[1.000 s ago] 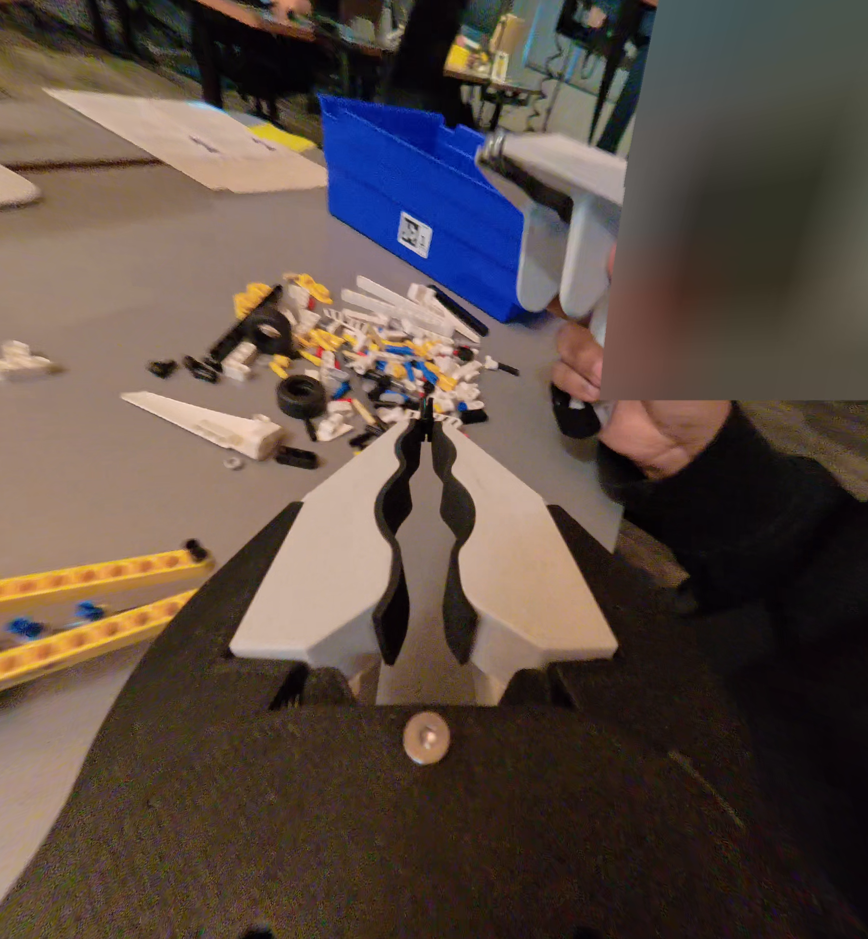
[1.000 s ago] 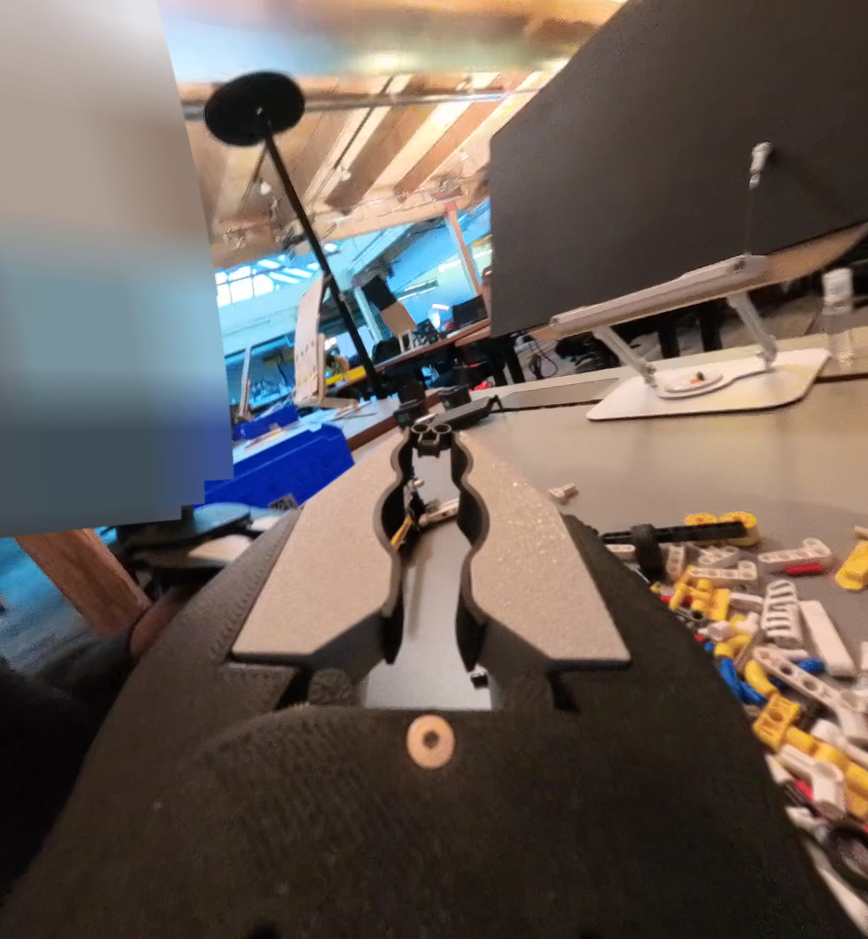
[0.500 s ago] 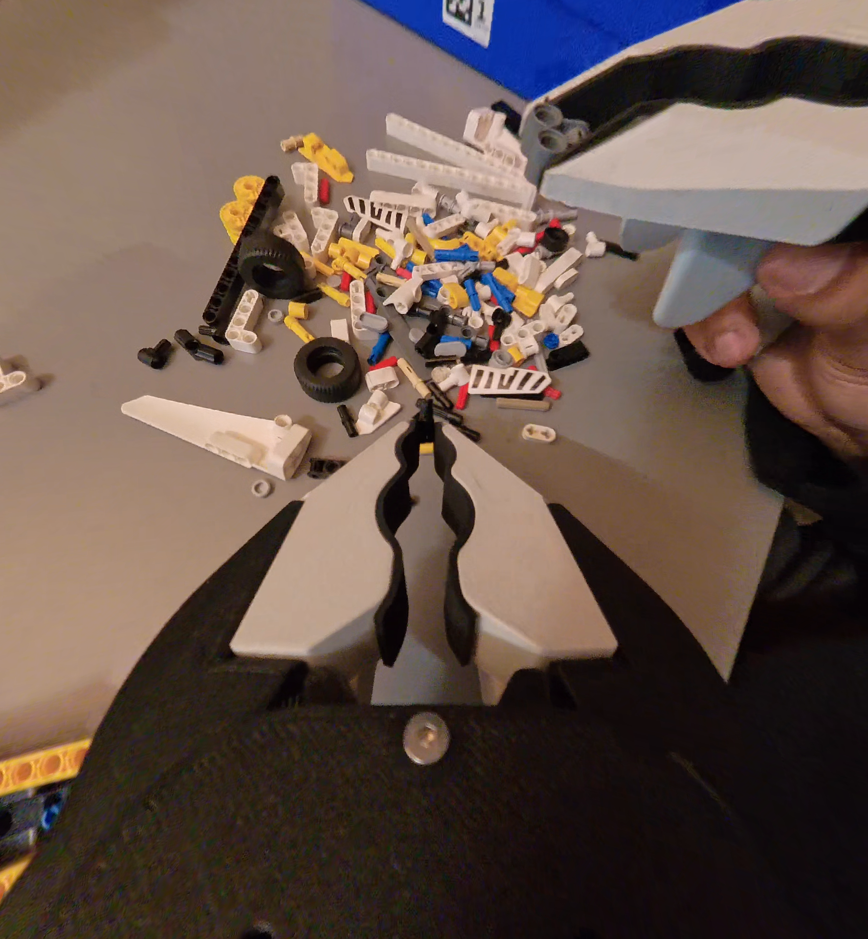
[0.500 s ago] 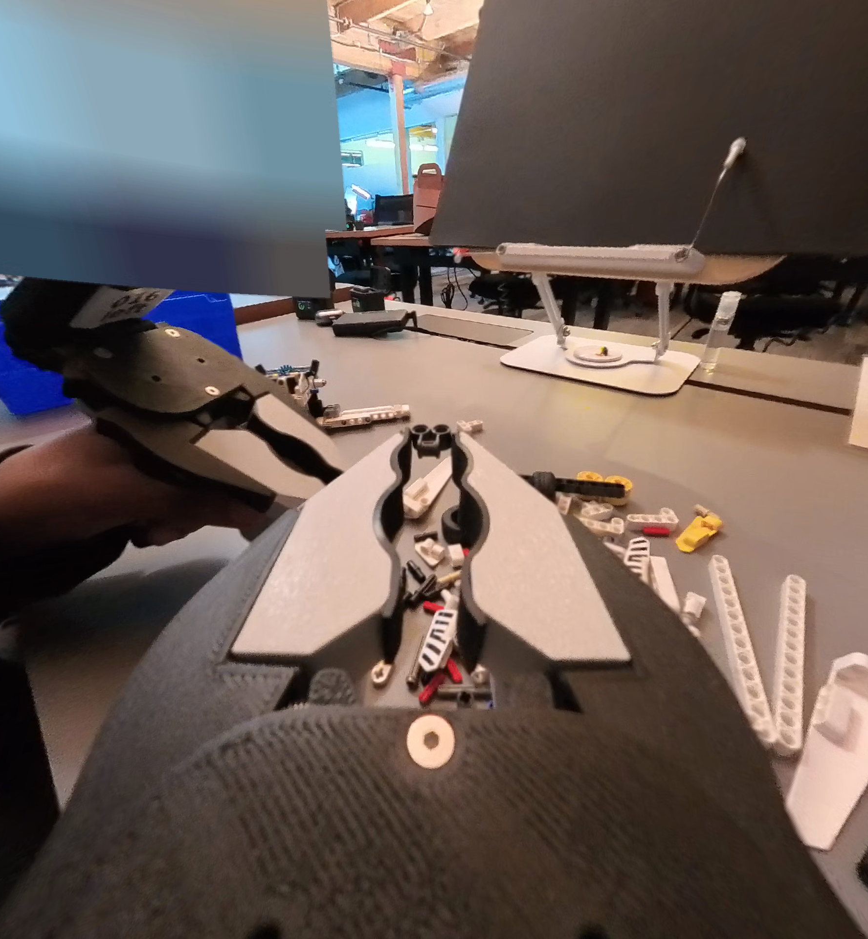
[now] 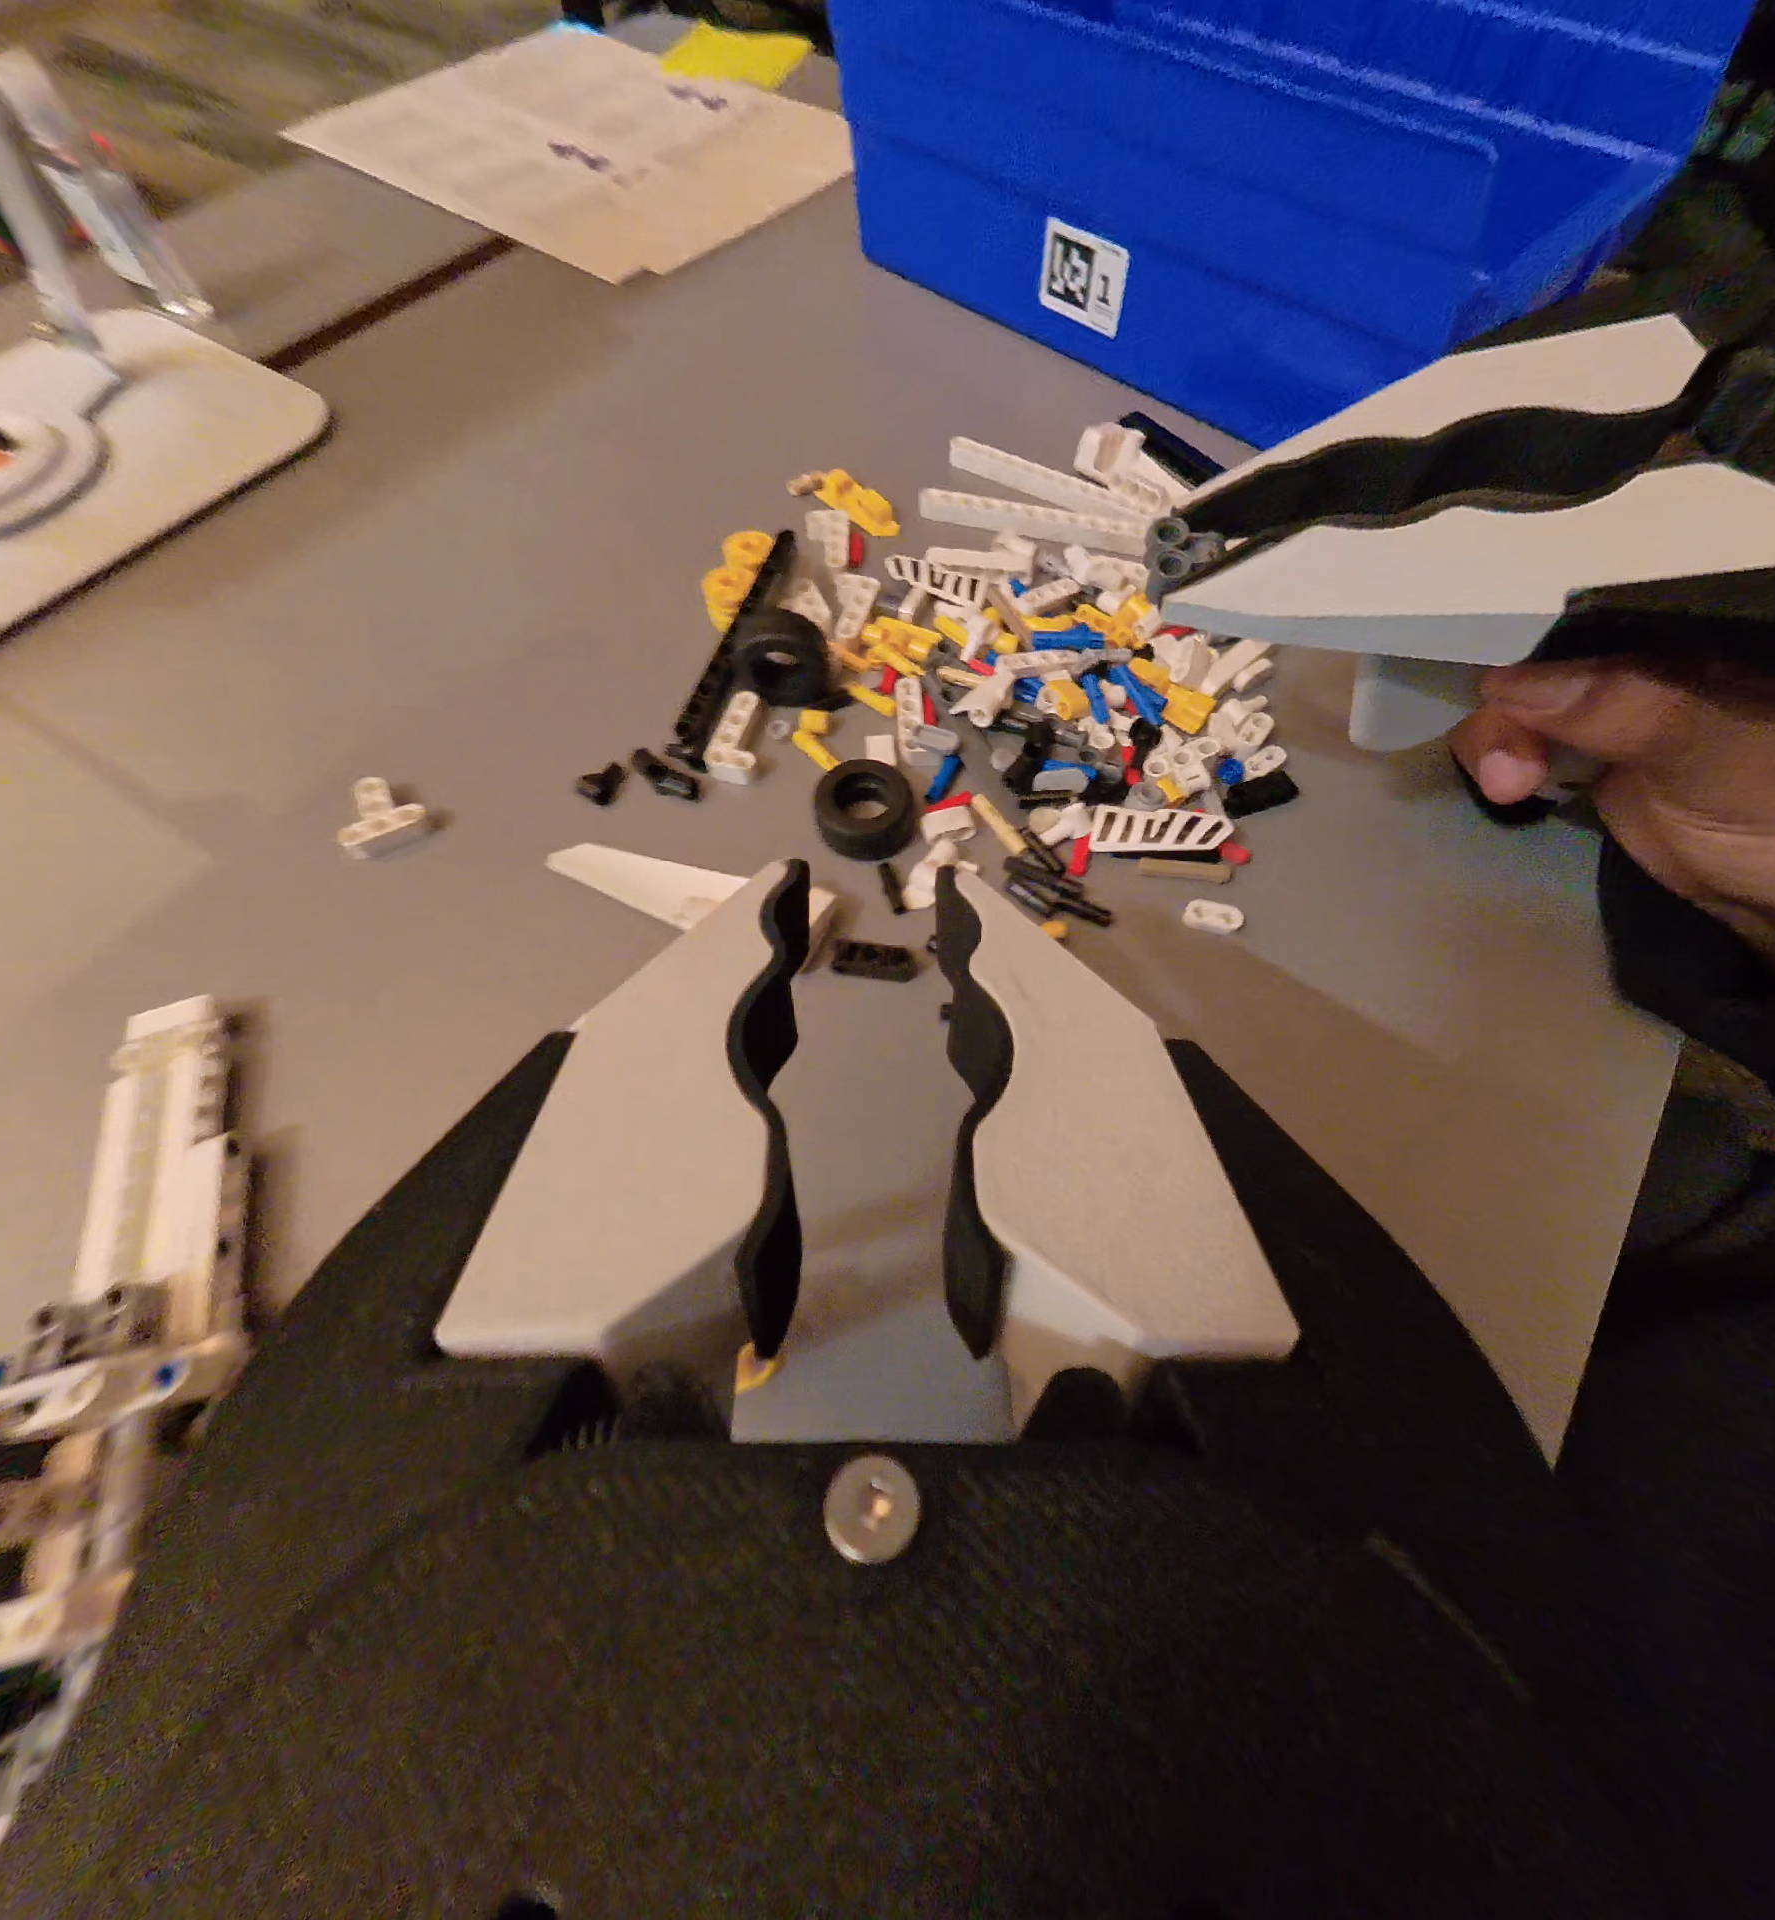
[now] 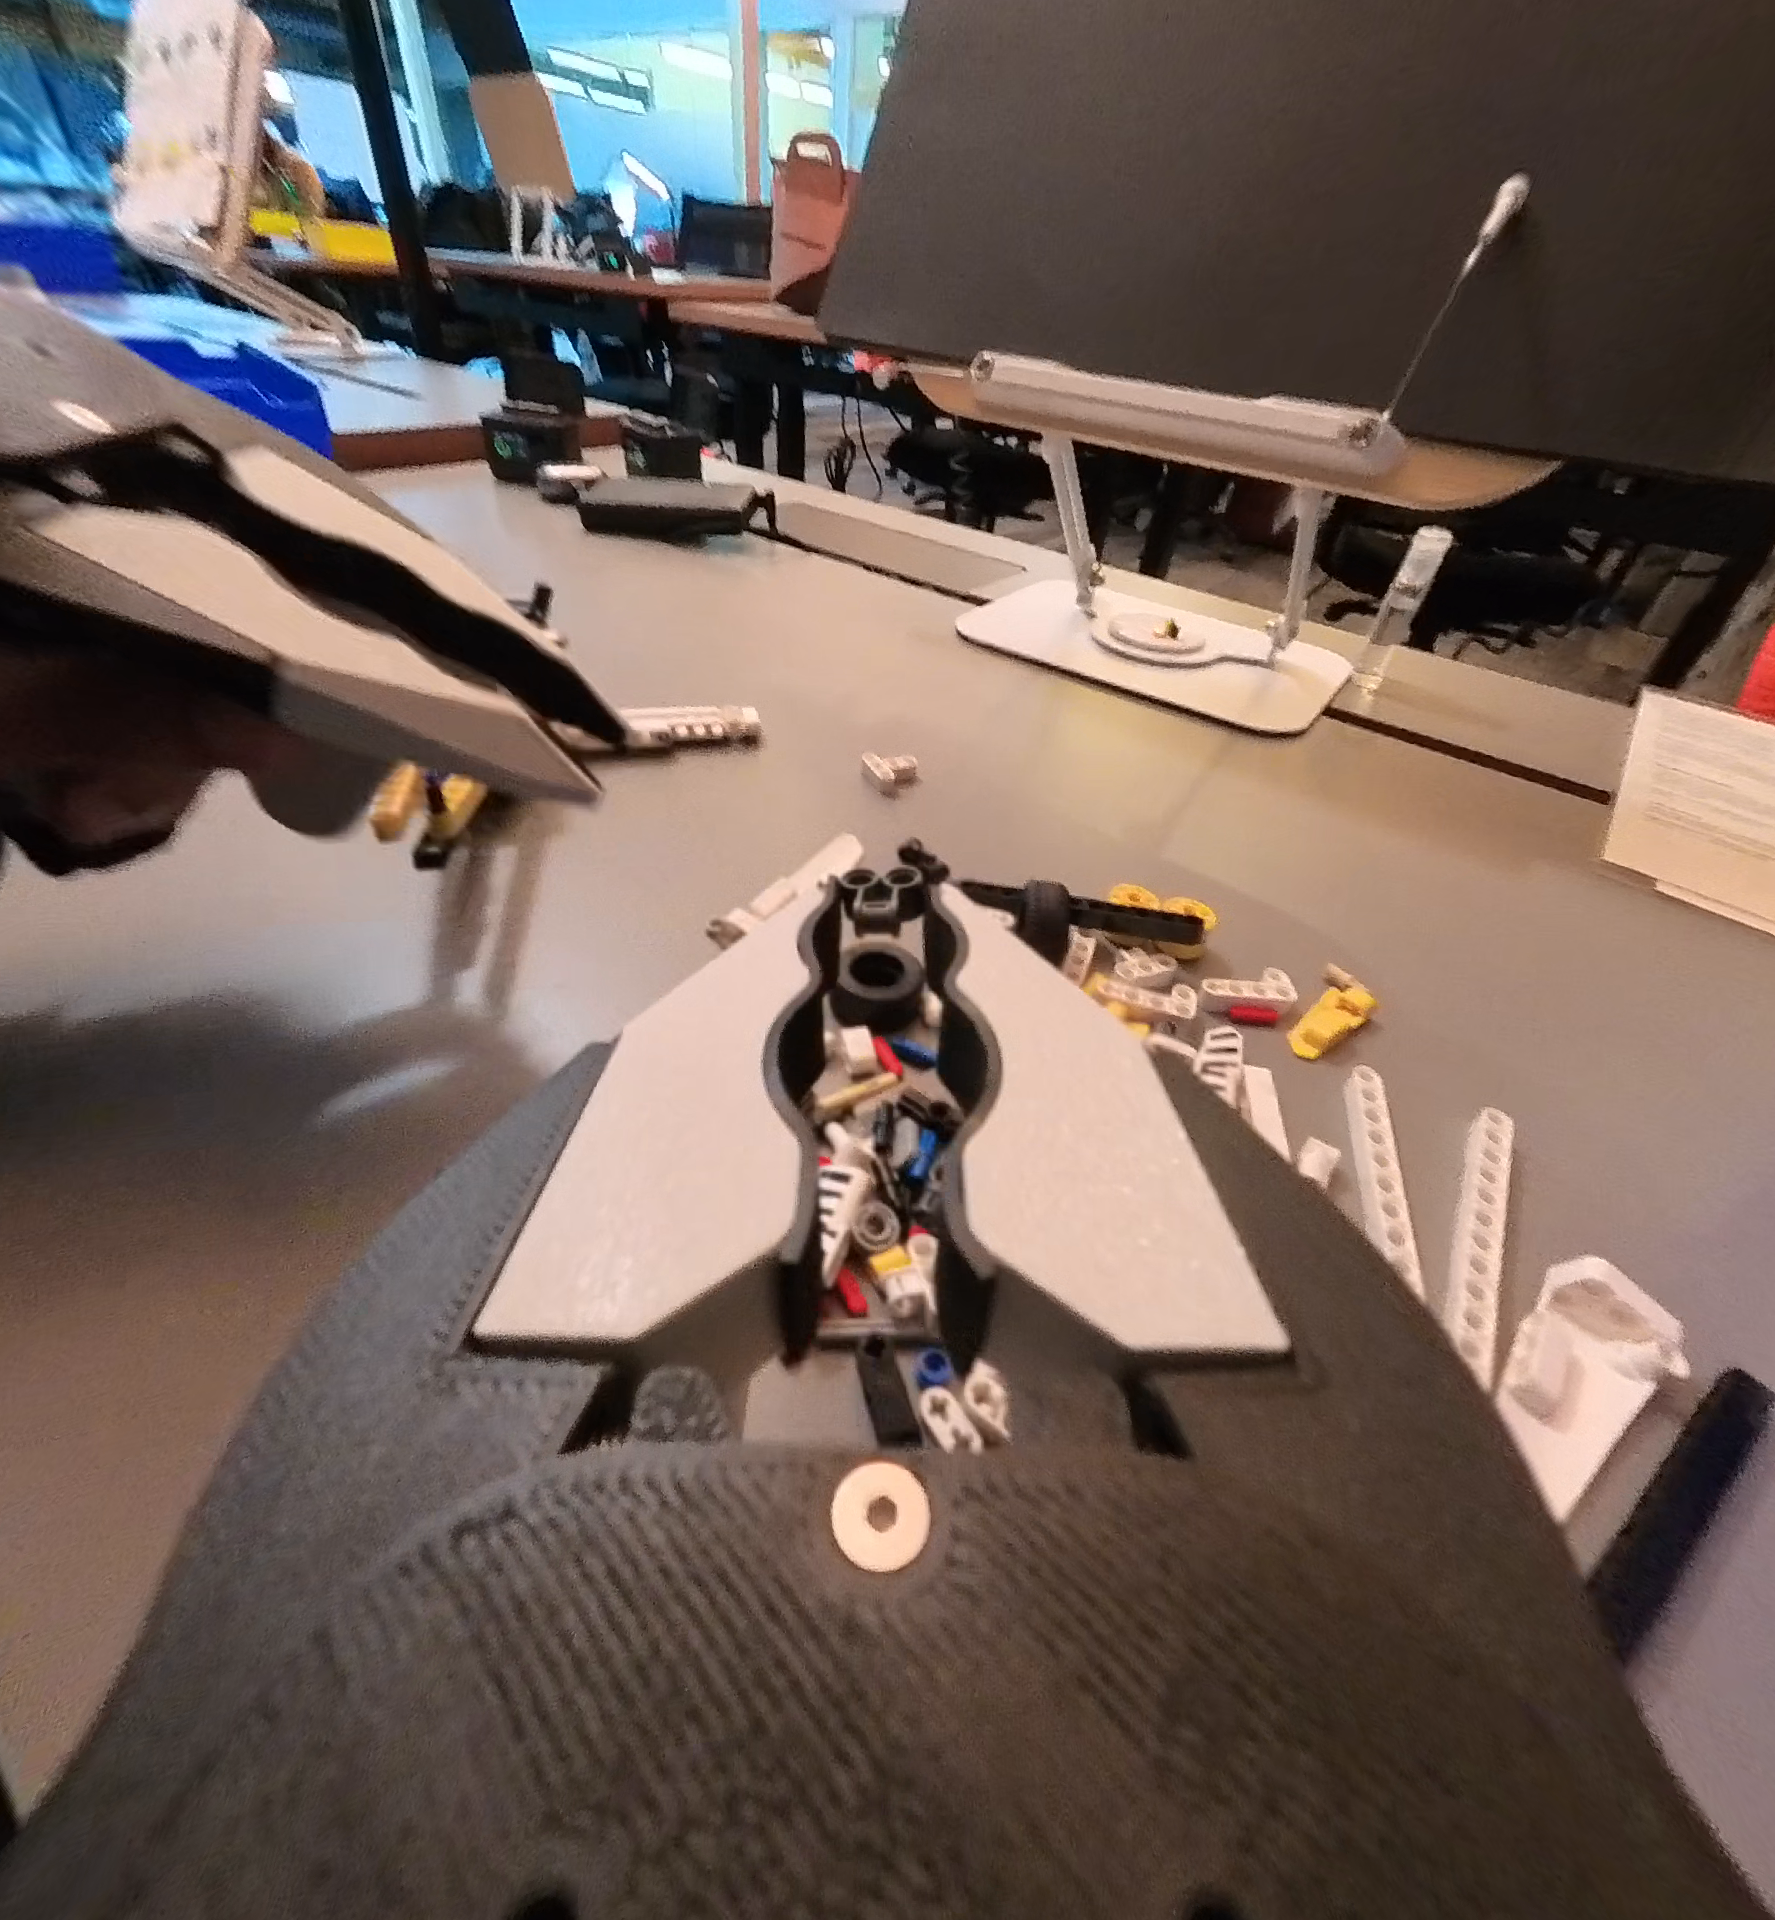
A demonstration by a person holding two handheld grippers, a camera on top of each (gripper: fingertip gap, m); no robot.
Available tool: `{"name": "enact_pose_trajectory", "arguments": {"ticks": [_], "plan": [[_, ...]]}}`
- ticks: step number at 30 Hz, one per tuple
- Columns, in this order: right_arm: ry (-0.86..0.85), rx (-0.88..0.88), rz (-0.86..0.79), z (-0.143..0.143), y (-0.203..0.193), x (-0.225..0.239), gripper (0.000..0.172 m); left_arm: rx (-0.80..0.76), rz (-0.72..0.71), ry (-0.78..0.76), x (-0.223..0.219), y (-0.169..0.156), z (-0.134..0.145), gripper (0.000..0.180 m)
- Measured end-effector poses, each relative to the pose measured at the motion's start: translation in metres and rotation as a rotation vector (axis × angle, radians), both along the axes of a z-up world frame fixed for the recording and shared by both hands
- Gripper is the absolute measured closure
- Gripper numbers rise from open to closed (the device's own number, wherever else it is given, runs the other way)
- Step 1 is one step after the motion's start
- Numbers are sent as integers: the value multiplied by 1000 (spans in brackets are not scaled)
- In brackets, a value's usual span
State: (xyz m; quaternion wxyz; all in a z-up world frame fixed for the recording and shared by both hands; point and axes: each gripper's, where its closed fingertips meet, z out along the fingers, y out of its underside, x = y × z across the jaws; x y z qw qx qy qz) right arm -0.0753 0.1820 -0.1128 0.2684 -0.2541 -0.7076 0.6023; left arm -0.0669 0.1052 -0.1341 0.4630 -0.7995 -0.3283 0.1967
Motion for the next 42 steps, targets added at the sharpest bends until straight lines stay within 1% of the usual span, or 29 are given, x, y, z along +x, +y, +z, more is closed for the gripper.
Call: {"name": "enact_pose_trajectory", "arguments": {"ticks": [4, 8, 11, 13, 14, 16, 18, 20, 22, 24, 26, 30, 32, 34, 37, 38, 39, 42], "plan": [[-96, 96, -28, -19, 2, -9, 159, -1, 70, 16, 3, -39, 6, 159], [-208, 219, -106, -45, 10, -23, 159, 20, 146, 16, 6, -76, 9, 159], [-291, 316, -170, -65, 20, -34, 149, 19, 202, 6, 7, -104, 6, 159], [-277, 340, -211, -66, 23, -39, 133, 33, 226, -11, 10, -117, 3, 159], [-247, 333, -219, -61, 22, -40, 130, 48, 224, -20, 12, -119, 2, 159], [-180, 298, -199, -46, 12, -37, 131, 75, 200, -22, 18, -118, 1, 159], [-130, 248, -136, -31, -8, -27, 135, 67, 176, -8, 24, -115, -2, 159], [-126, 165, -2, -20, -44, -9, 139, 44, 133, 11, 28, -107, -7, 155], [-153, 83, 152, -13, -82, 13, 144, 16, 74, 32, 32, -94, -11, 146], [-190, 54, 253, -13, -108, 26, 144, -25, 31, 64, 35, -84, -14, 134], [-227, 61, 307, -17, -123, 32, 145, -80, 5, 99, 34, -78, -17, 123], [-281, 83, 371, -27, -143, 37, 148, -171, -64, 170, 33, -73, -22, 116], [-281, 96, 377, -29, -148, 36, 151, -210, -99, 198, 30, -73, -24, 116], [-281, 111, 379, -31, -152, 35, 153, -227, -131, 191, 28, -72, -30, 118], [-296, 151, 381, -39, -156, 35, 155, -231, -160, 168, 27, -69, -39, 128], [-298, 169, 379, -43, -157, 35, 159, -242, -163, 174, 27, -68, -40, 130], [-296, 184, 378, -45, -157, 35, 166, -257, -158, 188, 25, -69, -41, 133], [-270, 200, 371, -45, -158, 36, 167, -293, -158, 227, 24, -69, -43, 142]]}}
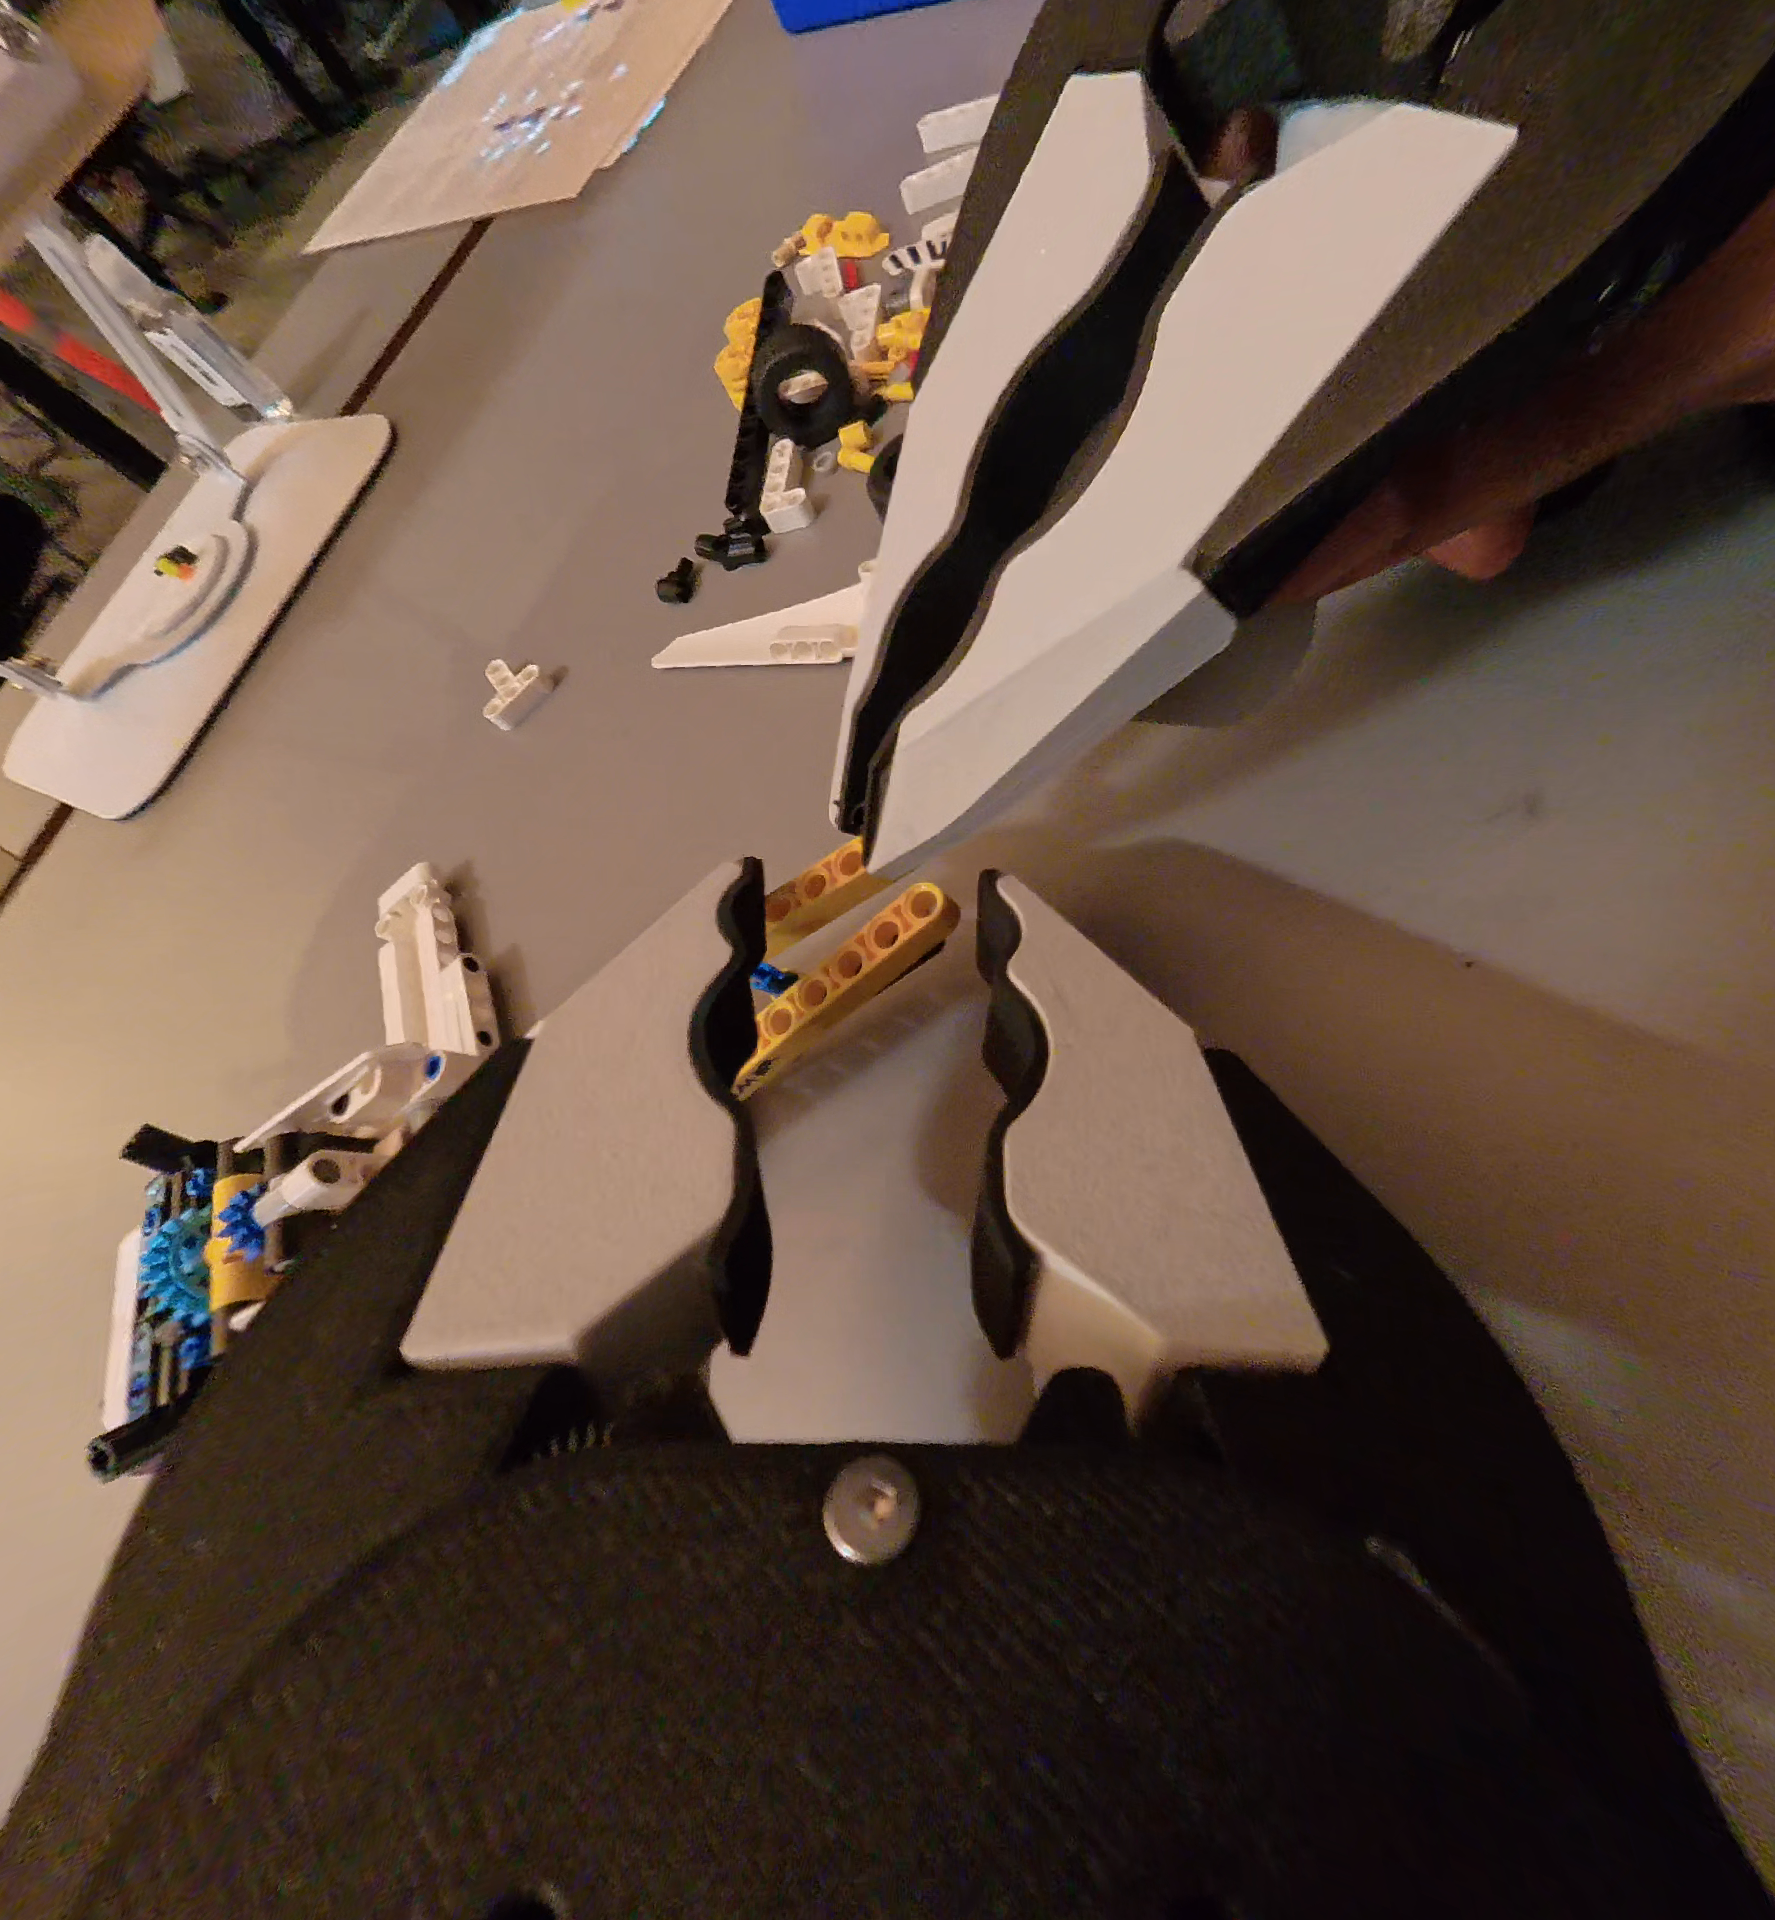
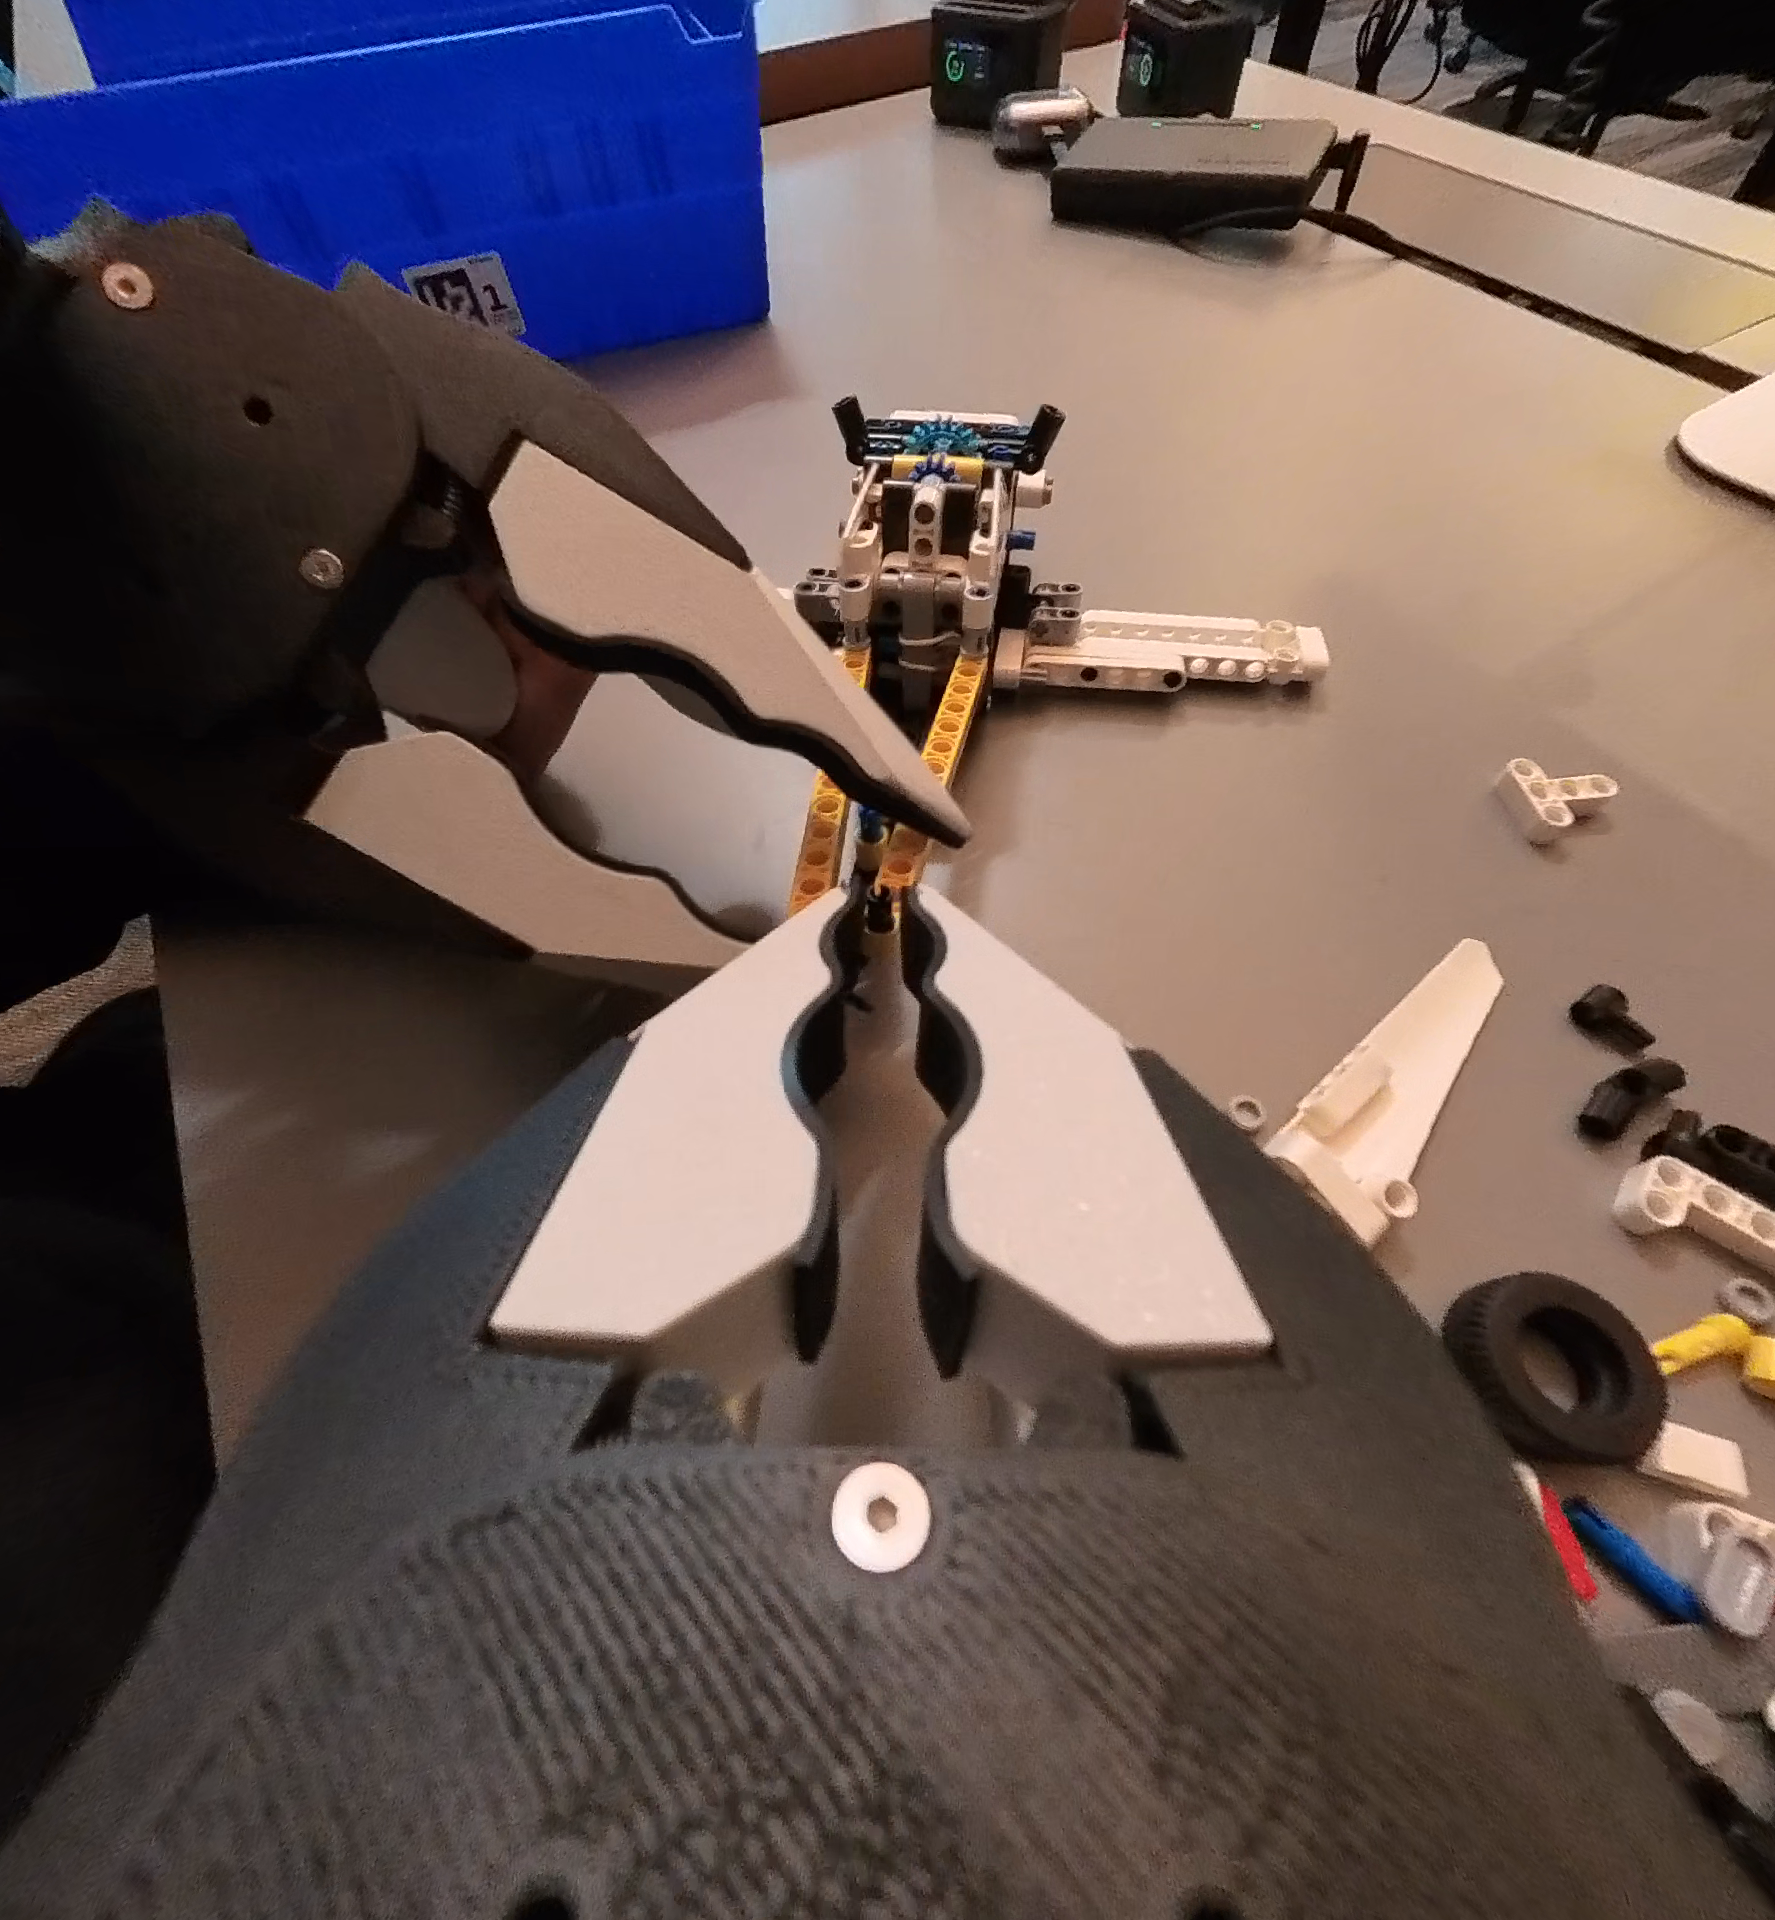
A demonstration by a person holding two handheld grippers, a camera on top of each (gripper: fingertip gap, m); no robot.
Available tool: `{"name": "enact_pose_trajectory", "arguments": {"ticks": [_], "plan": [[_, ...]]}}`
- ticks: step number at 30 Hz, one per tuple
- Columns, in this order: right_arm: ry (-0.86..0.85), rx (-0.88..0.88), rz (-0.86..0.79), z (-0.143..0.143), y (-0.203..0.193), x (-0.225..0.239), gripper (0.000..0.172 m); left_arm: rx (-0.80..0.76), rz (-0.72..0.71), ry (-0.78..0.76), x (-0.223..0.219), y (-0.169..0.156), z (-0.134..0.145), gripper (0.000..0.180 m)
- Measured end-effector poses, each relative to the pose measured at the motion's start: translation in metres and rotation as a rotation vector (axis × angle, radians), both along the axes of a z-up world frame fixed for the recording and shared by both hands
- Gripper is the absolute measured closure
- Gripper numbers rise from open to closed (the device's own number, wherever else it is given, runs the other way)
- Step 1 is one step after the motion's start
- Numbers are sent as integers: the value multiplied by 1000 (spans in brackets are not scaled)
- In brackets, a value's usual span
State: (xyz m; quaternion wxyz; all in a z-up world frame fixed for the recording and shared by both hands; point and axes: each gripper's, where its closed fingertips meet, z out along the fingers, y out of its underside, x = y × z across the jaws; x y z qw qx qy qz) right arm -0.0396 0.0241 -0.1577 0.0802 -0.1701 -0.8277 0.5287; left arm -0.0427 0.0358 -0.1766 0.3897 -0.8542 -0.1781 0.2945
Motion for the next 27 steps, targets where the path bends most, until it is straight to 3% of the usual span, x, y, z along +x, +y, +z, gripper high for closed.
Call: {"name": "enact_pose_trajectory", "arguments": {"ticks": [8, 13, 23, 25, 26, 27], "plan": [[35, -24, -18, 5, -5, -1, 170, -63, 19, 114, -6, 1, 3, 159], [64, -81, -50, 15, -6, -4, 171, 74, 31, 53, -7, 2, 12, 162], [51, -160, -101, 25, -7, -8, 171, 119, 85, 78, -11, 2, 21, 164], [97, -321, -146, 56, -2, -12, 171, 91, 75, 33, -8, 2, 11, 167], [117, -374, -181, 76, 6, -18, 171, -28, 89, -16, -7, 0, -9, 166], [153, -332, -217, 83, 13, -27, 170, -87, 90, 72, -7, 1, -7, 171]]}}
